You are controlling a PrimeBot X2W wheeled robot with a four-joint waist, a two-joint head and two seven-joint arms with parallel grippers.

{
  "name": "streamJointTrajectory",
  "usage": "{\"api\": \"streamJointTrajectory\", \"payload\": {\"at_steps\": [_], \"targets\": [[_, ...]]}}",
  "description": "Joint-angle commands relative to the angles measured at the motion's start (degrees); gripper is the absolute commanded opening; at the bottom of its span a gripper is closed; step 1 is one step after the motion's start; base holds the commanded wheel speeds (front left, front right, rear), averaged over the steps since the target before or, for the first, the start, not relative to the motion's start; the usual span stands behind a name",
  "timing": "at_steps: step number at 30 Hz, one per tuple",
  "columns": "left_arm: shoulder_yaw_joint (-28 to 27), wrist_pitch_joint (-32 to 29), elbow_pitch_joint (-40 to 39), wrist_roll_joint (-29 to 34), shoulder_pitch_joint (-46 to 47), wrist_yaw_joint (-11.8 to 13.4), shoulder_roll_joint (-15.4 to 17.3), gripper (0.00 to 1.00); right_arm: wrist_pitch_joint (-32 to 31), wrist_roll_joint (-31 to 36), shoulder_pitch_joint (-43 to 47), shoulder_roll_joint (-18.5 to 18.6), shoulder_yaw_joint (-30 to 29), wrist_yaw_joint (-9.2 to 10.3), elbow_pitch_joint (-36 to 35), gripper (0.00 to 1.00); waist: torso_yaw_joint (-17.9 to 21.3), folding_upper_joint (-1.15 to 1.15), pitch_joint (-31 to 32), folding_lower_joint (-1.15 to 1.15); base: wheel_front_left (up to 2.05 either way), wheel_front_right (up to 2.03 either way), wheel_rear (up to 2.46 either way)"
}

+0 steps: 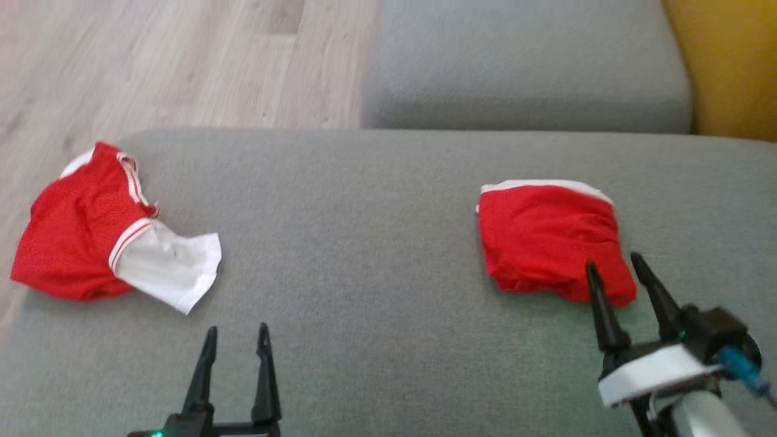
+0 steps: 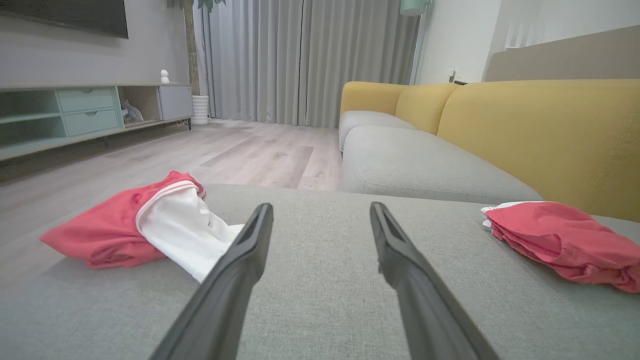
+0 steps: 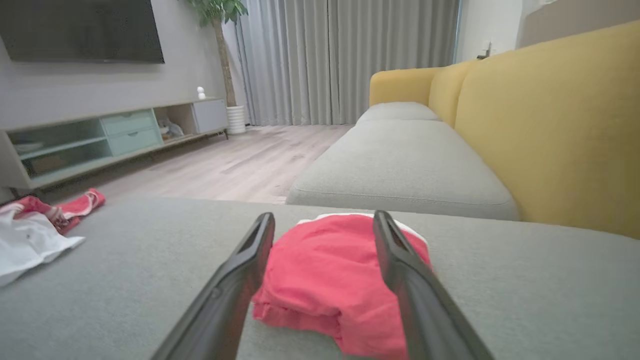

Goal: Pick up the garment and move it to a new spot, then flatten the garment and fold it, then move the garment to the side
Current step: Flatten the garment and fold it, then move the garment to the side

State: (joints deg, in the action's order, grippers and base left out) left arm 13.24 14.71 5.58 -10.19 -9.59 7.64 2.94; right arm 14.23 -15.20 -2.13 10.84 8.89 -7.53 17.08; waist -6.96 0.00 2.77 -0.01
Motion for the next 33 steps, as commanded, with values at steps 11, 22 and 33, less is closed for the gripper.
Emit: {"api": "streamJointTrajectory", "payload": {"at_steps": [11,22,33], "targets": [[-5.50,0.29,-0.90,5.01,-2.36,-1.45,0.02,1.00,0.76,14.06,8.77,-6.15,-4.65,0.04,-4.07,1.00,3.22,0.00,4.31,0.01,0.00,0.00,0.00],[-5.87,0.29,0.39,5.75,-1.79,-2.00,-0.03,1.00,0.76,15.13,8.76,-7.61,-5.48,0.04,-3.63,1.00,4.09,0.00,4.05,0.01,0.00,0.00,0.00],[-4.99,0.29,-0.95,5.50,-1.52,-1.42,-0.05,1.00,0.76,13.19,8.35,-7.89,-6.17,0.04,-3.15,1.00,4.64,0.00,4.42,0.01,0.00,0.00,0.00]]}}
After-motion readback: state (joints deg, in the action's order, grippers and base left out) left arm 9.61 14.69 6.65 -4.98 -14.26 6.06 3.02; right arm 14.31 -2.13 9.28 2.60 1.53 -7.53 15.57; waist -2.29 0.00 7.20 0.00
